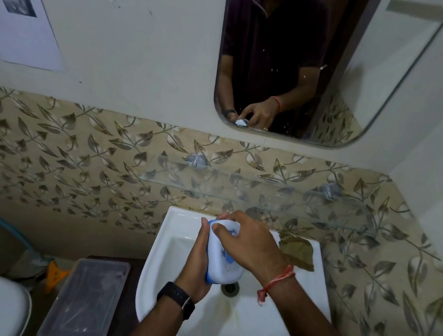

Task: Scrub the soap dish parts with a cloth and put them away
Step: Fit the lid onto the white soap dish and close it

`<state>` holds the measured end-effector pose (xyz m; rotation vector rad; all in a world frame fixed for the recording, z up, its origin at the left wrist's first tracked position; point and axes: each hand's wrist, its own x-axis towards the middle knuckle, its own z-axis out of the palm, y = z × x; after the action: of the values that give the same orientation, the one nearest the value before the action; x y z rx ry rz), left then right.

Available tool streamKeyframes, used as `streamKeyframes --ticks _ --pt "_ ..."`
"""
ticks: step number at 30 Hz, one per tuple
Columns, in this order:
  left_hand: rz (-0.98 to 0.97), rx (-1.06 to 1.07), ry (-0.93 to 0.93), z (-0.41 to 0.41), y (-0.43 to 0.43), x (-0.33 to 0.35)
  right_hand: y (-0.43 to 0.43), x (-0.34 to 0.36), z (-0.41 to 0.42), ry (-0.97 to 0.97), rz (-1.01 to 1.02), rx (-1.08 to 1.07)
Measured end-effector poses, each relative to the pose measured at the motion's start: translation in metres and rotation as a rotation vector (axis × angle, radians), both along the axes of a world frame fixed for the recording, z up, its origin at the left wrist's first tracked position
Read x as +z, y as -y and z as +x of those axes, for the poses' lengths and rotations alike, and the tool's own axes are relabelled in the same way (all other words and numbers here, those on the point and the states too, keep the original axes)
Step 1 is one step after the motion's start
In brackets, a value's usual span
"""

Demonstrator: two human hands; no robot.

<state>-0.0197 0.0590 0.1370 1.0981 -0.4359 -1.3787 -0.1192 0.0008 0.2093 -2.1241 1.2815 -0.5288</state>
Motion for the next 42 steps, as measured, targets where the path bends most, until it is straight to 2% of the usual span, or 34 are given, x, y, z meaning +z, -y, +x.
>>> streamKeyframes --ticks 3,6,9,12,17,20,24,27,30,32,34,37,42 --pt "-0.010 -0.052 -0.001 0.000 -0.004 0.004 0.000 0.000 -0.008 0.027 0.137 -0.007" --pt "0.030 -0.122 -0.065 0.007 -0.009 0.003 0.006 0.000 -0.021 0.142 0.501 -0.036" --pt "0.052 -0.209 -0.058 0.011 -0.009 0.010 0.008 -0.004 -0.042 0.221 0.788 0.068" --pt "0.063 -0.260 -0.041 0.013 -0.009 0.010 0.005 -0.013 -0.056 0.351 0.829 0.077" --pt "0.086 -0.204 -0.030 0.010 -0.014 0.004 -0.010 -0.027 -0.063 0.603 0.854 -0.121" --pt "0.076 -0.163 0.003 0.005 -0.019 -0.004 -0.017 -0.038 -0.067 0.744 0.836 -0.276" --pt "0.011 0.065 0.062 -0.007 -0.022 -0.012 -0.030 -0.052 -0.070 0.978 0.830 -0.472" --pt "-0.008 0.211 0.185 -0.020 -0.023 -0.016 -0.043 -0.063 -0.071 1.127 0.781 -0.607" --pt "-0.034 0.323 0.349 -0.030 -0.021 -0.014 -0.055 -0.069 -0.075 1.059 0.656 -0.600" --pt "-0.077 0.370 0.473 -0.033 -0.017 -0.004 -0.055 -0.066 -0.080 0.979 0.504 -0.613" --pt "-0.128 0.387 0.598 -0.034 -0.009 0.014 -0.046 -0.056 -0.085 0.904 0.328 -0.621" --pt "-0.192 0.378 0.727 -0.033 0.014 0.047 -0.016 -0.029 -0.087 0.894 0.132 -0.573" --pt "-0.246 0.309 0.810 -0.026 0.067 0.088 0.056 0.012 -0.077 0.786 -0.053 -0.568"
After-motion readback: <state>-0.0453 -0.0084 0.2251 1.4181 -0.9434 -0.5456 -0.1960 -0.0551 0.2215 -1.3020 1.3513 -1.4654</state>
